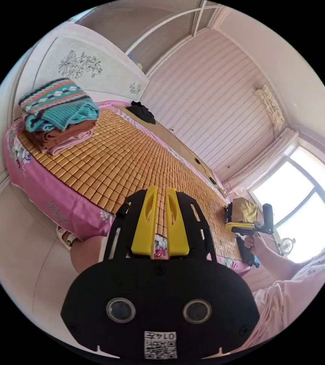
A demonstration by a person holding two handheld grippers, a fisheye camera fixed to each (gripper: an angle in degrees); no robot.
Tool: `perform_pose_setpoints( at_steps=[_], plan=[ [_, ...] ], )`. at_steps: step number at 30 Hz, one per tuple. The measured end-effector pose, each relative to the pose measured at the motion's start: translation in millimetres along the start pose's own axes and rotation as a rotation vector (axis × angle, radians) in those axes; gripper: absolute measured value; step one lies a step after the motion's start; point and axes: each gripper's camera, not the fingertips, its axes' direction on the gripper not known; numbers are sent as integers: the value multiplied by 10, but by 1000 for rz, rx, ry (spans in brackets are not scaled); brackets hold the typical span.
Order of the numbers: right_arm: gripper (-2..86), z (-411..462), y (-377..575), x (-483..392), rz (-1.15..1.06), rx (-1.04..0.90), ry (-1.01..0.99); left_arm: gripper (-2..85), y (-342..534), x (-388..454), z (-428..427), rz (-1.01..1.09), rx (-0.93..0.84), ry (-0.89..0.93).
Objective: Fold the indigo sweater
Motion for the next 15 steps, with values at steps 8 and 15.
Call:
perform_pose_setpoints(
  at_steps=[8, 15],
  plan=[
    [90, 806, -2370, -1512, -539, -66, 130, 41, -1090, -1284, -783, -189, 172, -258],
    [100, 1935, -3908, -2740, -735, -183, 191, 93, -2324, -1832, -531, -241, 123, -389]
  ],
)
